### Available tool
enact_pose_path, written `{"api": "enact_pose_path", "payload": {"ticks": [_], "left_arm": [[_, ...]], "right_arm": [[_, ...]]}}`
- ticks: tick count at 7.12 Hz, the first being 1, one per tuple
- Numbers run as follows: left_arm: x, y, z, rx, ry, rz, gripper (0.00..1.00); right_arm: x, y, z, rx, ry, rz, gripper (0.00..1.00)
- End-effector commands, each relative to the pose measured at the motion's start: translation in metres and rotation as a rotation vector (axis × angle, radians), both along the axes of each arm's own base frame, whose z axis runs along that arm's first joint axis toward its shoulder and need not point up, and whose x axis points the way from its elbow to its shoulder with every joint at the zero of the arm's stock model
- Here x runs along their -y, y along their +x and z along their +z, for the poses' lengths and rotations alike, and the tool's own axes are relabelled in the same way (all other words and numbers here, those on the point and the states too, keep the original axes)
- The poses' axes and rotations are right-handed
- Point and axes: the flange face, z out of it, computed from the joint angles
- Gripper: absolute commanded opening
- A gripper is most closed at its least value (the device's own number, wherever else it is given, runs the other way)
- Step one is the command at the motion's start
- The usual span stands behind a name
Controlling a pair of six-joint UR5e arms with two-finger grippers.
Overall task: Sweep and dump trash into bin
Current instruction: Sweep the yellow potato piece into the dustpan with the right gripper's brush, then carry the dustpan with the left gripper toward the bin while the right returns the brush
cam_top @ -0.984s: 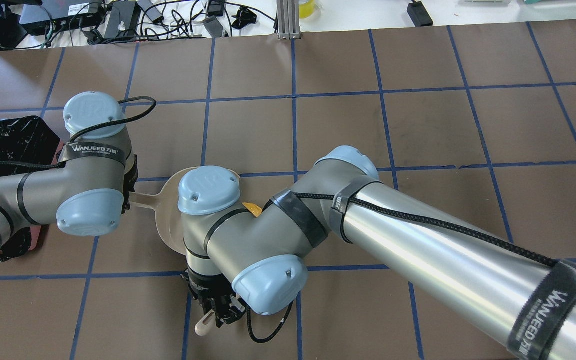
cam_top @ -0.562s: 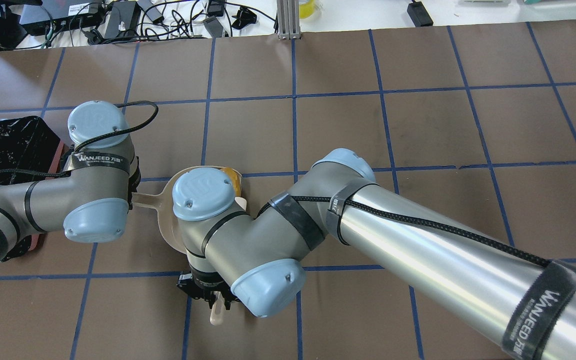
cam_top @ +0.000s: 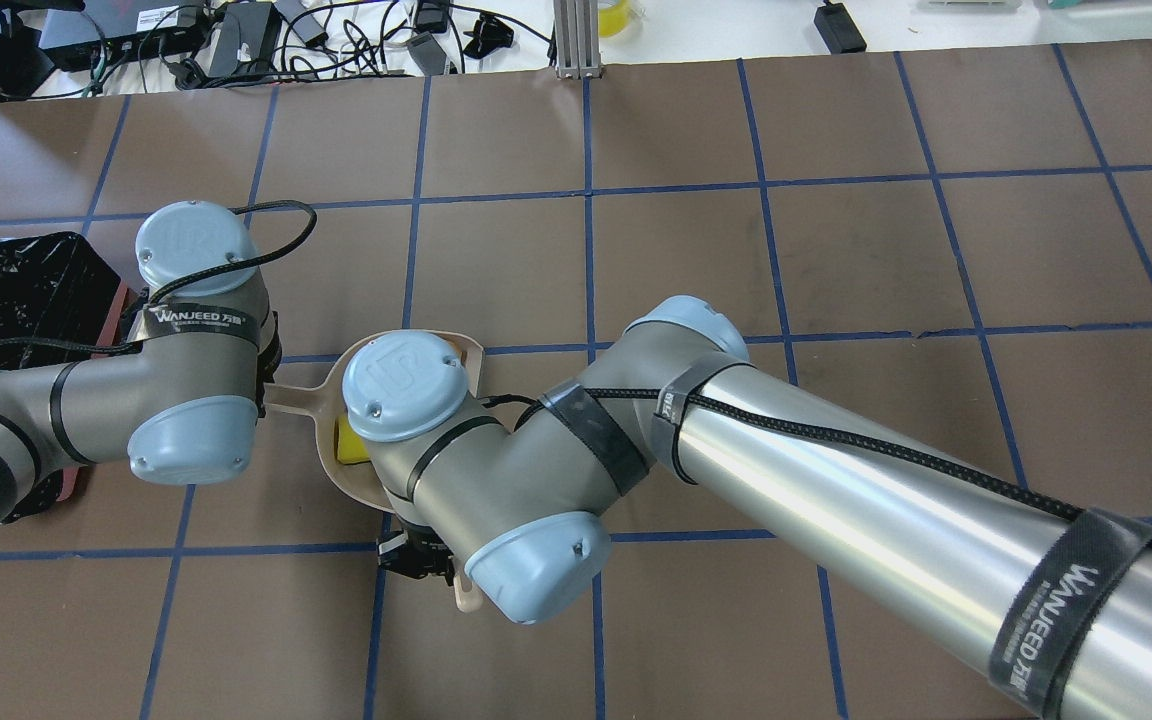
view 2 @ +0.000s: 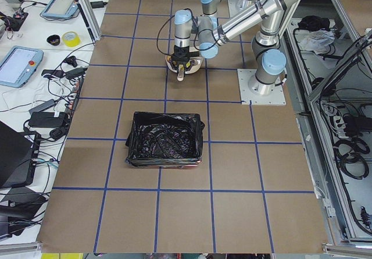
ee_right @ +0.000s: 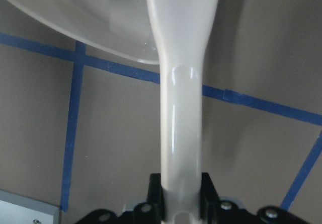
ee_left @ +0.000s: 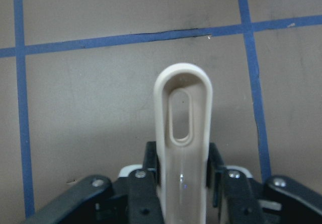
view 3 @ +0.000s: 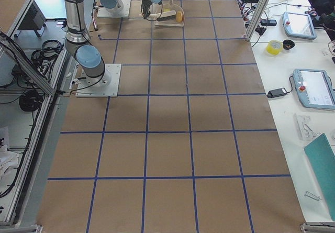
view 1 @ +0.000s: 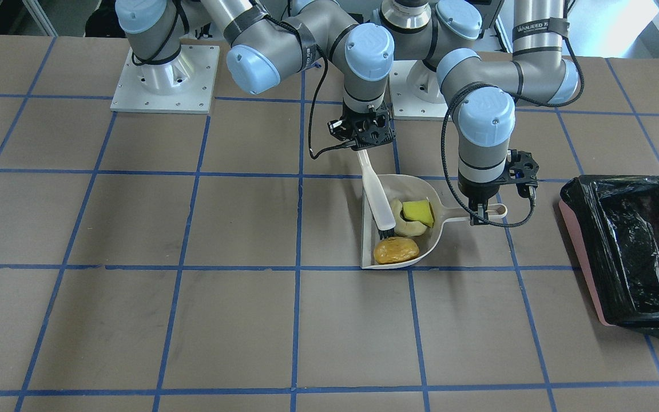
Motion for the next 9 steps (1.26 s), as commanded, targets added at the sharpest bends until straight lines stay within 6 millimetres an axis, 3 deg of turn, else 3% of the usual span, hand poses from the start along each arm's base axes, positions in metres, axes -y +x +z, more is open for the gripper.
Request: {"api": "enact_pose_path", "payload": {"ticks": [1,3,4,5,7,9], "left_arm": [[0.011,0.001,0.011,-0.002,-0.028,0.001,0.0],[0.023,0.002,0.027,-0.004,-0.032,-0.011,0.0],[0.026,0.003,0.032,-0.007,-0.034,-0.01,0.0],[0.031,0.004,0.039,-0.01,-0.025,-0.008,0.0],[0.064,0.018,0.092,-0.102,-0.04,0.006,0.0],[0.092,0.085,0.171,-0.16,-0.027,0.037,0.0]], "right_arm": [[0.004,-0.01,-0.001,-0.057,0.043,-0.127,0.02],[0.023,-0.037,0.01,-0.099,0.075,-0.247,0.02],[0.046,-0.06,0.018,-0.125,0.082,-0.387,0.02],[0.081,-0.096,0.019,-0.137,0.087,-0.492,0.02],[0.16,-0.201,0.016,-0.162,0.064,-0.604,0.02],[0.221,-0.331,0.023,-0.184,0.02,-0.497,0.02]]}}
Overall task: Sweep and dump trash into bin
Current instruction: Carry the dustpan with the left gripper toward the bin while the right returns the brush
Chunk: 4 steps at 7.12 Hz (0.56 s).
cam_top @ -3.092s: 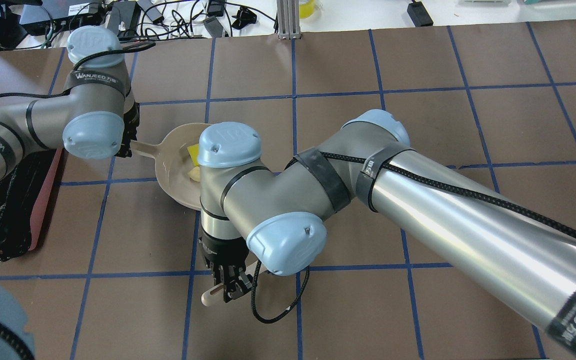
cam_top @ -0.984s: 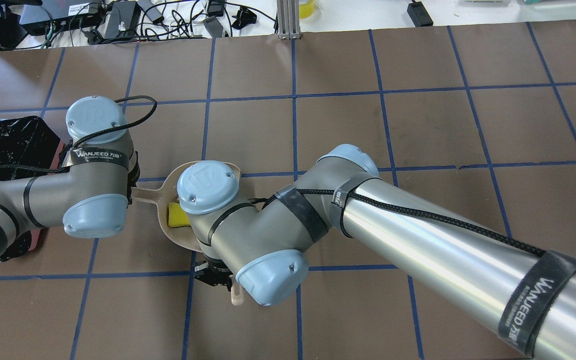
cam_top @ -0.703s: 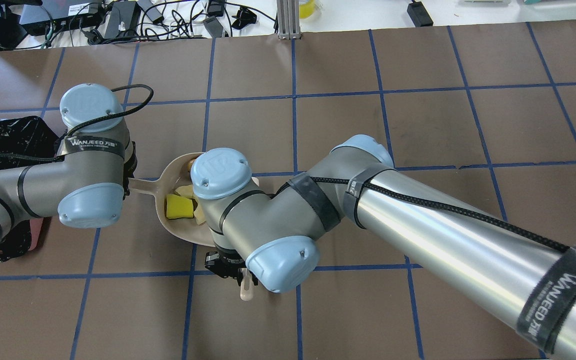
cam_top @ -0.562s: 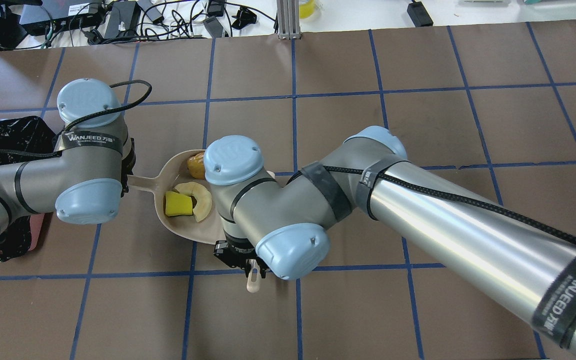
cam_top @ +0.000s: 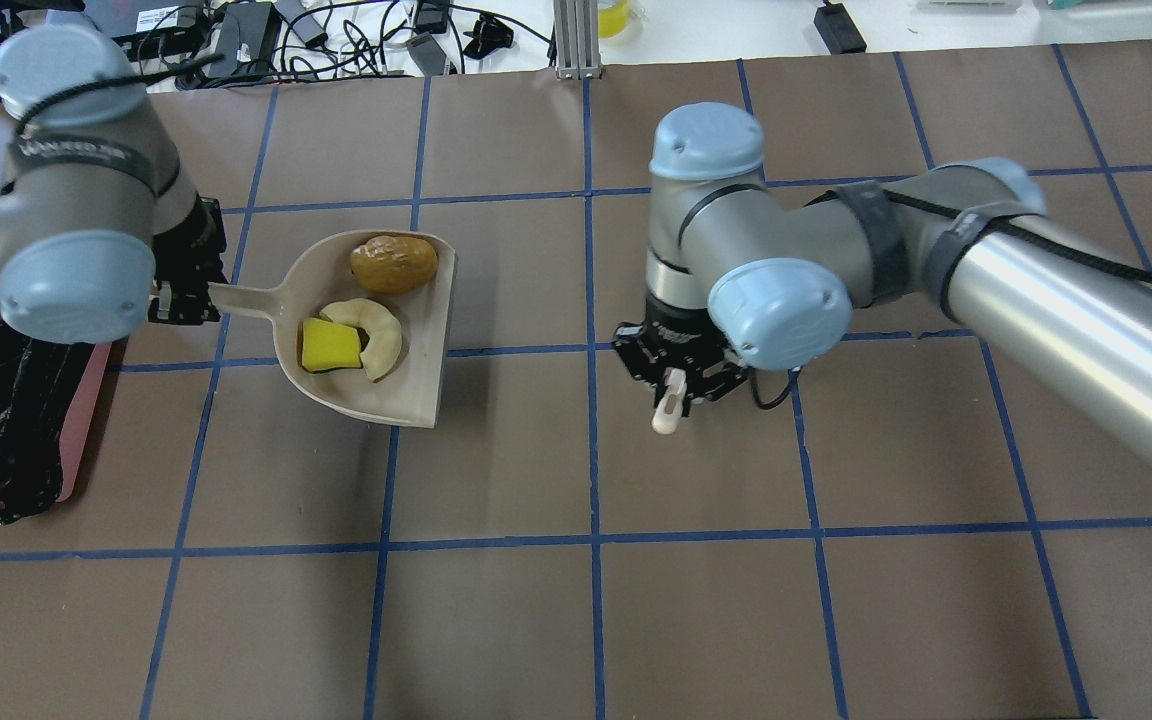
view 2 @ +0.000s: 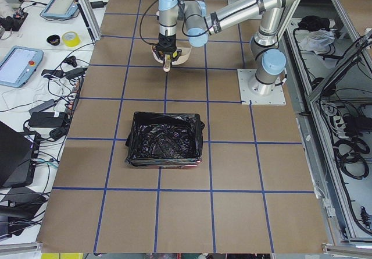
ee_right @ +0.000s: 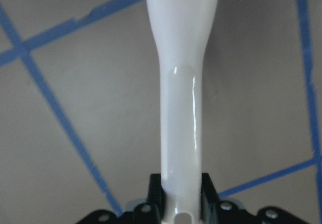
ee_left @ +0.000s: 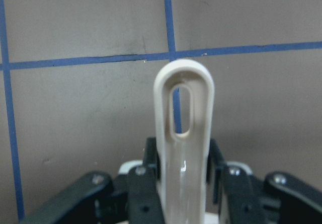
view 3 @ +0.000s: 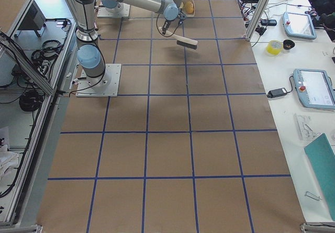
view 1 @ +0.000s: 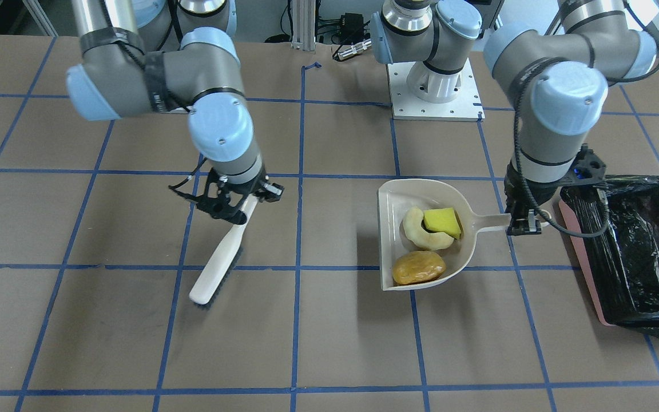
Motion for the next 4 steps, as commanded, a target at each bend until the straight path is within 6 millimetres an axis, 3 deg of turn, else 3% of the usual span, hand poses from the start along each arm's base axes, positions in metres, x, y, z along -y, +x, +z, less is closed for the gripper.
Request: {"api": "enact_pose_path", "payload": {"ticks": [1,3,4], "left_arm": [[0.017,0.083,0.066,-0.049,-0.029,-0.001,0.0],[0.007,0.167,0.082,-0.021,-0.045,-0.01,0.0],[-0.002,0.218,0.092,-0.008,-0.051,-0.008,0.0]], "right_arm": [[0.061,-0.129,0.017,-0.034,-0.032,0.139,0.02],[0.098,-0.2,0.021,-0.076,-0.031,0.316,0.02],[0.101,-0.254,0.015,-0.057,-0.01,0.384,0.01]]}}
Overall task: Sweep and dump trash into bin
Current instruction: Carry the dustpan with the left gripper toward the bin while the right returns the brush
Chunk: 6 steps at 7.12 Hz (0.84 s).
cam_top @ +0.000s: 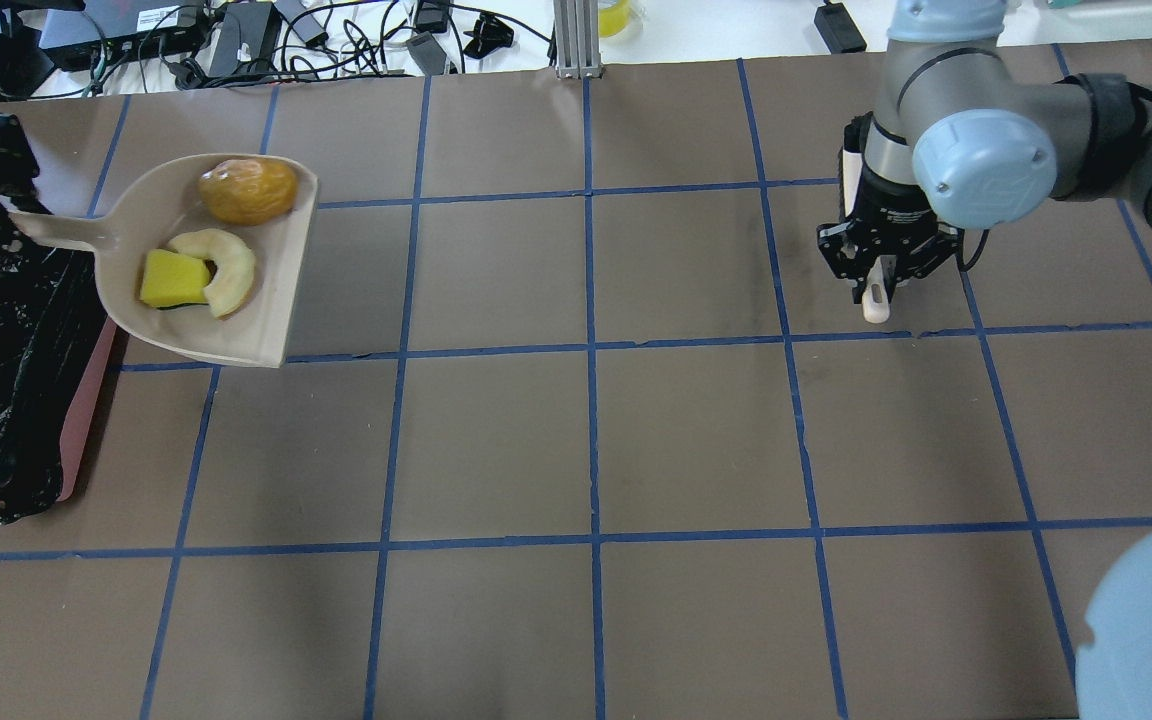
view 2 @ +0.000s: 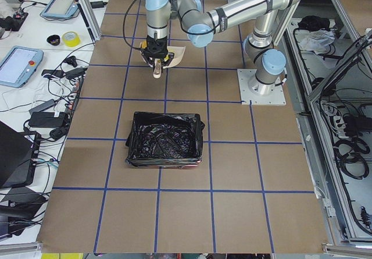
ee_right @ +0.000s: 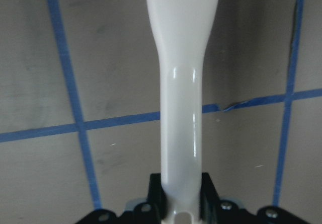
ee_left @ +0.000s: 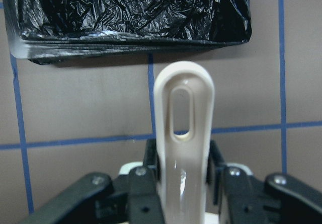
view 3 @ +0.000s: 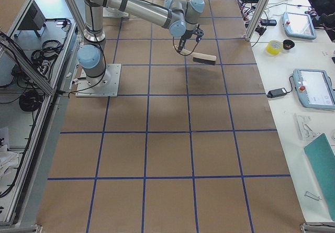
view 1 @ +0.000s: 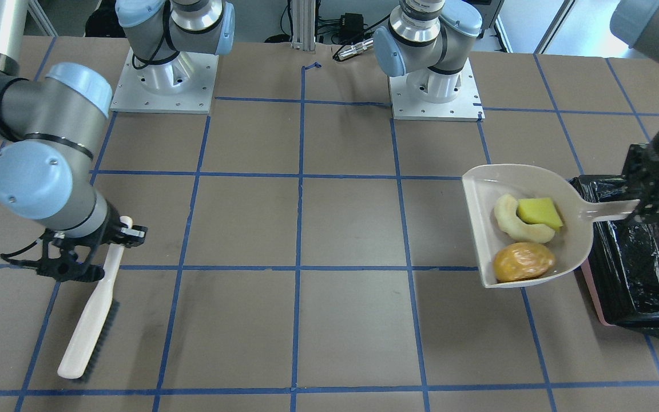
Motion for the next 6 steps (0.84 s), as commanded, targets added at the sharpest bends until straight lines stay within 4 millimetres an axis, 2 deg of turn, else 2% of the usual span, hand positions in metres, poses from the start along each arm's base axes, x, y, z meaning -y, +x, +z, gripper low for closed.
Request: {"api": "enact_pose_path", "payload": {"ticks": [1,3,4,5,6], "left_arm": [[-0.02,0.107,0.017,-0.001,-0.034,0.001,0.0],[-0.027,0.181,0.023,0.026,-0.04,-0.013,0.0],[-0.023,0.212,0.018,0.038,-0.043,-0.01,0.0],[-0.014,0.246,0.005,0.089,-0.071,-0.04,0.0],[-0.011,0.275,-0.014,0.125,-0.091,-0.052,0.0]], "right_arm": [[0.012,-0.098,-0.015,0.012,0.019,0.1,0.01],[0.019,-0.129,-0.039,-0.003,0.023,0.104,0.02],[0.019,-0.129,-0.039,-0.001,0.022,0.099,0.02],[0.019,-0.129,-0.041,0.001,0.026,0.099,0.04],[0.016,-0.128,-0.043,0.011,0.033,0.096,0.31]]}}
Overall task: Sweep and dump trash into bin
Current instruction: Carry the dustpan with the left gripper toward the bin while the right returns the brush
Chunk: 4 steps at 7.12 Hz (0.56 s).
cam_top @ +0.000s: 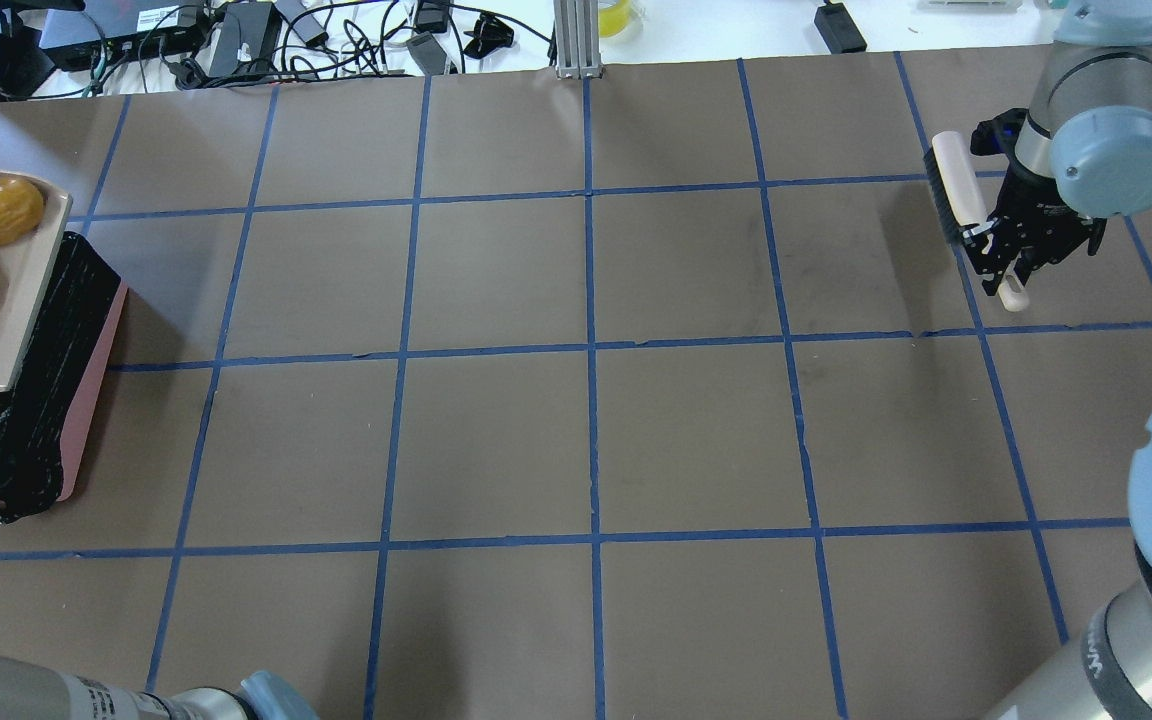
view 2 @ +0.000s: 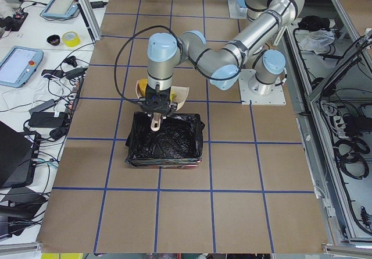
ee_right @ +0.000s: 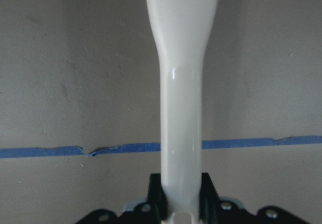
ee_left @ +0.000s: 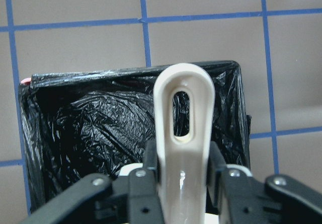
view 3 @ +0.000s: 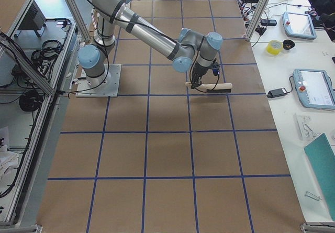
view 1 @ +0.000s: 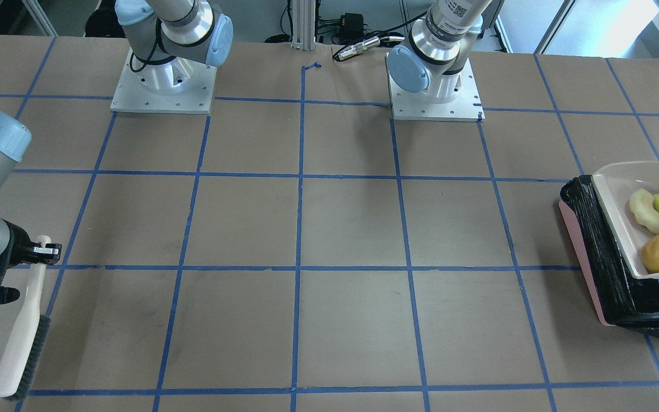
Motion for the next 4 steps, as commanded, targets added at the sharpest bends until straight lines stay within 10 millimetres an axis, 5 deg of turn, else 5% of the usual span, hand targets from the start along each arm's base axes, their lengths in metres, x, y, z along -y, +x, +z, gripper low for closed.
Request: {"api": "enact_pose_path", "payload": {"ticks": [1,4], "left_arm": [[0.008,0.055,-0.031,0.052,-0.067,-0.066,0.0],[0.027,0.07,-0.033,0.167,-0.176,-0.271,0.0]], "right_arm": [[-0.006,0.002,-0.009,0.011,0.018,0.003,0.62],[-0.006,0.001,-0.005,0.003,0.011,-0.001,0.79]]}}
